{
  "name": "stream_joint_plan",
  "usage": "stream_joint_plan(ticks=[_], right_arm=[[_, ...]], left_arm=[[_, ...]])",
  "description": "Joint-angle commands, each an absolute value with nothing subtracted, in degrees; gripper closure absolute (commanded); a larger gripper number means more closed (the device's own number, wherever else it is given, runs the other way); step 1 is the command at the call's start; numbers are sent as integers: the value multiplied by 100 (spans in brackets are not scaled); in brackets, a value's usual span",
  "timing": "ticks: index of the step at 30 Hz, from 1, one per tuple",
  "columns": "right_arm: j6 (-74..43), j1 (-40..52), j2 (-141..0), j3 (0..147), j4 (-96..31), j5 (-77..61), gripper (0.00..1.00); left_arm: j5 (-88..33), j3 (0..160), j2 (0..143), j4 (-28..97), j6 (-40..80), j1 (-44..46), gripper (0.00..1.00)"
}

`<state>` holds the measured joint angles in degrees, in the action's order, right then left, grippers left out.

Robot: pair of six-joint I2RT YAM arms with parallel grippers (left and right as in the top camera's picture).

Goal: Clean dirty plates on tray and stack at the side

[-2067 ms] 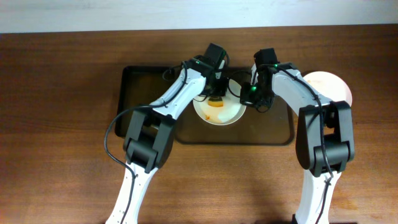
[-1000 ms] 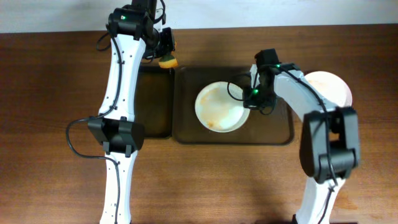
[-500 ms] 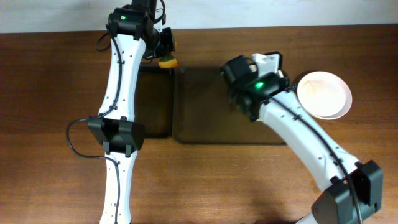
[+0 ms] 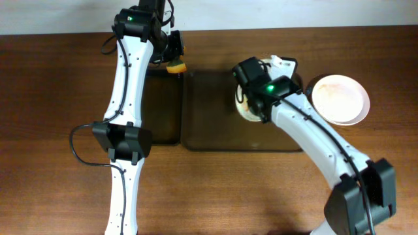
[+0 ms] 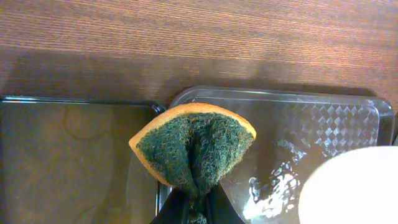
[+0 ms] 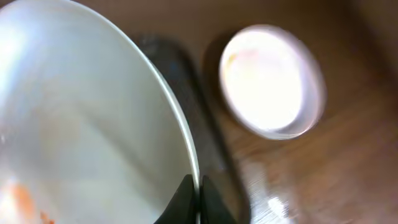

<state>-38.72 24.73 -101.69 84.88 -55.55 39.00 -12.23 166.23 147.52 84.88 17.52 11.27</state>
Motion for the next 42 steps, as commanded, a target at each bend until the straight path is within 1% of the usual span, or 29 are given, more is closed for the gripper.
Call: stream_joint_plan(ticks=[1,2,5,6,8,9,11,13,15,17,19,20,21,22,24,25,28,29,30,32,36,39,42], right_arm=[[-3931,1922,-10388,8138,-5151,1710,96],[-3931,1752,-10451,7981,-5019,1330,96],[-3806,1520,-10676,7697,-4880,770,96],[-3483,1525,-10696,7614,-4768,600,87],[-3065,1533,-10722,7596,-4705,556,55],[-2569,1516,-10722,7596,-4525,556,43],[-1704,1424,-10726,7596,-4119,427,37],[-519,1212,-10847,7596,-3642,167,36],[139,1022,-11041,7596,-3367,49,35],[746,784,-11308,7596,-3148,-309,35],[972,685,-11531,7596,-3052,-628,37],[963,670,-11666,7599,-2982,-694,46],[961,672,-11771,7599,-2969,-701,59],[803,672,-11821,7599,-2969,-714,68],[408,672,-11824,7599,-2974,-816,79],[222,672,-11824,7599,-3028,-1002,95],[-716,672,-11824,7596,-3234,-989,96],[-1459,672,-11824,7596,-3264,-987,96],[-2460,666,-11824,7596,-3369,-816,96],[-3828,668,-11824,7596,-3581,-346,96],[-4125,666,-11826,7596,-3531,-165,96],[-4073,661,-11828,7596,-3511,-213,96],[-3922,676,-11837,7596,-3533,-292,96]], left_arm=[[-1267,16584,14735,8493,1691,1125,100],[-1269,16584,14735,8495,1706,1125,100],[-1269,16584,14735,8473,1708,1125,100],[-1269,16584,14735,8451,1708,1125,100],[-1269,16584,14735,8429,1708,1125,100],[-1269,16584,14735,8431,1708,1125,100],[-1269,16584,14735,8431,1708,1125,100],[-1269,16584,14735,8436,1706,1144,100],[-1269,16584,14735,8433,1706,1175,100],[-1267,16584,14748,8423,1706,1201,100],[-1269,16584,14807,8427,1706,1223,100],[-1269,16584,14842,8433,1706,1238,100],[-1269,16584,14905,8455,1706,1256,100],[-1269,16584,14960,8471,1706,1267,100],[-1271,16584,15030,8468,1708,1264,100],[-1288,16584,15085,8475,1719,1271,100],[-1334,16582,15216,8578,1726,1361,100],[-1332,16582,15273,8604,1723,1424,100],[-1332,16580,15336,8648,1723,1520,100],[-1321,16580,15434,8722,1697,1673,100],[-1313,16580,15769,8799,1699,2014,100],[-1313,16580,16007,8744,1699,2283,100],[-1310,16580,16217,8283,1308,2676,100]])
